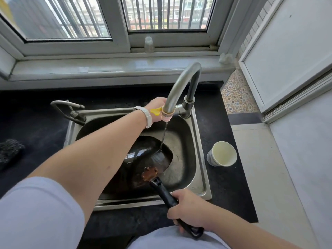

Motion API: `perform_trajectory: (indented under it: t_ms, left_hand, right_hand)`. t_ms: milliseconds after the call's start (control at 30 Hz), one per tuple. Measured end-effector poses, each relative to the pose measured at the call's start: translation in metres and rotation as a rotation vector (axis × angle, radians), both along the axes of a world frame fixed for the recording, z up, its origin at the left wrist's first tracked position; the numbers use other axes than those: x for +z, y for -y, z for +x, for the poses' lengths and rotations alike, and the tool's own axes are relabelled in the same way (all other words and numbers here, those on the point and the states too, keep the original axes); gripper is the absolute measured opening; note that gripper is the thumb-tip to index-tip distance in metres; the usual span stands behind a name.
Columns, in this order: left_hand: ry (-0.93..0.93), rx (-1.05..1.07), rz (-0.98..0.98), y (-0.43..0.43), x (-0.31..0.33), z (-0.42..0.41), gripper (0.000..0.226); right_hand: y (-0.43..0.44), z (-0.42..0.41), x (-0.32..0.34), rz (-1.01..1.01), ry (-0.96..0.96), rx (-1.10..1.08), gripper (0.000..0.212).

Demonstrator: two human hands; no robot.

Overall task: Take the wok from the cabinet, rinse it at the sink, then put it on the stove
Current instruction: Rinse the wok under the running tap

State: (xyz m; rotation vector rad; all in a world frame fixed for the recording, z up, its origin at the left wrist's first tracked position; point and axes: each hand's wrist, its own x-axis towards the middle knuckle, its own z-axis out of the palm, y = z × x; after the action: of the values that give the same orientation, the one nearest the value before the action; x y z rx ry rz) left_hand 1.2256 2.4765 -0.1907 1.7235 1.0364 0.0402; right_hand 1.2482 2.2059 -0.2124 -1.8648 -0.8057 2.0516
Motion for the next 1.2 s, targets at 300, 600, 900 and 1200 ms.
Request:
perform_trajectory:
  t_ms: [300, 600, 900, 1200]
  left_hand:
    - [-0.085, -0.133, 0.151, 0.016, 0.002, -0.018, 0.01]
    - [-0.037, 0.173, 0.065, 0.108, 0.014, -0.112, 0.017]
    - [0.091, 0.415, -0.096, 0.213, -0.009, -0.153, 0.019]
    - [0.318, 0.687, -0.598, 0.226, -0.039, -0.129, 0.031]
  right_hand:
    - [0.008, -0.003, 0.007, 0.026, 0.047, 0.012, 0.016]
    - [0.004, 0.0, 0.023, 0.111, 0.089, 0.019, 0.013]
    - [0.005, -0.003, 0.033, 0.172, 0.149, 0.02, 0.012]
    - [0.012, -0.016, 0.037, 0.198, 0.157, 0.052, 0.012]
